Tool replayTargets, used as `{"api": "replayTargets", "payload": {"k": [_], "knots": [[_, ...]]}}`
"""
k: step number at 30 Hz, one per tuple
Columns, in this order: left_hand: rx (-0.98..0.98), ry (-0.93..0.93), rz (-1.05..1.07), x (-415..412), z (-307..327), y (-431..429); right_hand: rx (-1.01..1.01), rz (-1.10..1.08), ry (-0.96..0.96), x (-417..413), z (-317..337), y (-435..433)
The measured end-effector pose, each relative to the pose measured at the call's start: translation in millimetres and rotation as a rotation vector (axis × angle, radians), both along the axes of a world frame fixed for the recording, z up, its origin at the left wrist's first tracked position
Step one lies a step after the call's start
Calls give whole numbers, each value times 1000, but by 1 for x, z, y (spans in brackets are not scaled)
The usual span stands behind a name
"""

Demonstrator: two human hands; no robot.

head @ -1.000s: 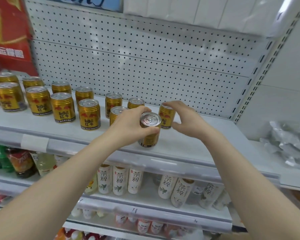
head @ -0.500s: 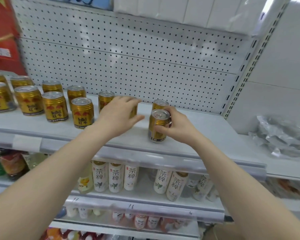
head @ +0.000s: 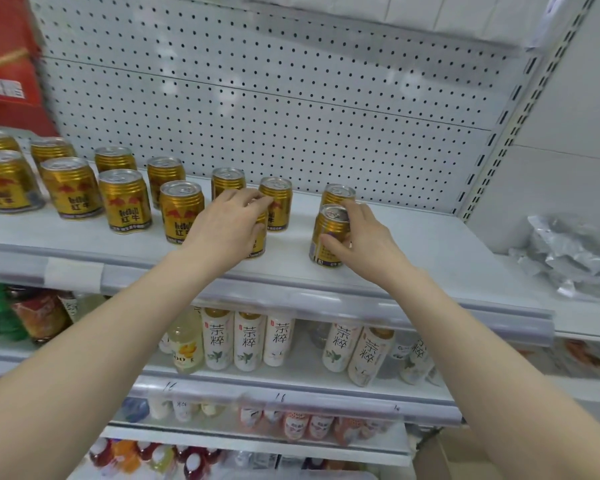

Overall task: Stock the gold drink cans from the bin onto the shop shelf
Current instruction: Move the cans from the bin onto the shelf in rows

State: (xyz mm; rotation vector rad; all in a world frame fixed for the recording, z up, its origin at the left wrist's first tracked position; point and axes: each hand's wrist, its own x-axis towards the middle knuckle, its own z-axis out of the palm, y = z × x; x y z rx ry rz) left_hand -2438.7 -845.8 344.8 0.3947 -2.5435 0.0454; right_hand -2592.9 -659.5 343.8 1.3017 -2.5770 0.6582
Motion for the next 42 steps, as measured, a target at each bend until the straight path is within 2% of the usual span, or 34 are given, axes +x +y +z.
{"api": "replayTargets", "payload": {"k": [4,9,11,14,17,19,25,27,30,34,38,42], "knots": [[-17,13,5,1,-1,6,47,25,129,0,4,8],[-26,150,-15,18,-14,53,30,95,365,7,-2,51],[-2,203,-8,29,-28,82,-15,135,458,11,-14,80],[45,260,12,43,-65,127,-73,198,480,18,-50,131],[131,232,33,54,-127,172,-70,288,423,31,-112,183],[219,171,37,60,-177,200,-1,323,308,44,-167,213],[434,-271,101,70,-331,255,321,280,-137,88,-343,273],[426,-409,95,69,-376,259,473,229,-294,98,-393,278],[360,-487,68,64,-435,256,641,156,-397,102,-457,269],[296,-543,86,56,-492,253,753,50,-433,97,-519,236],[269,-571,111,59,-532,254,906,-47,-371,99,-567,213],[254,-562,116,63,-550,252,934,-118,-144,110,-602,208]]}}
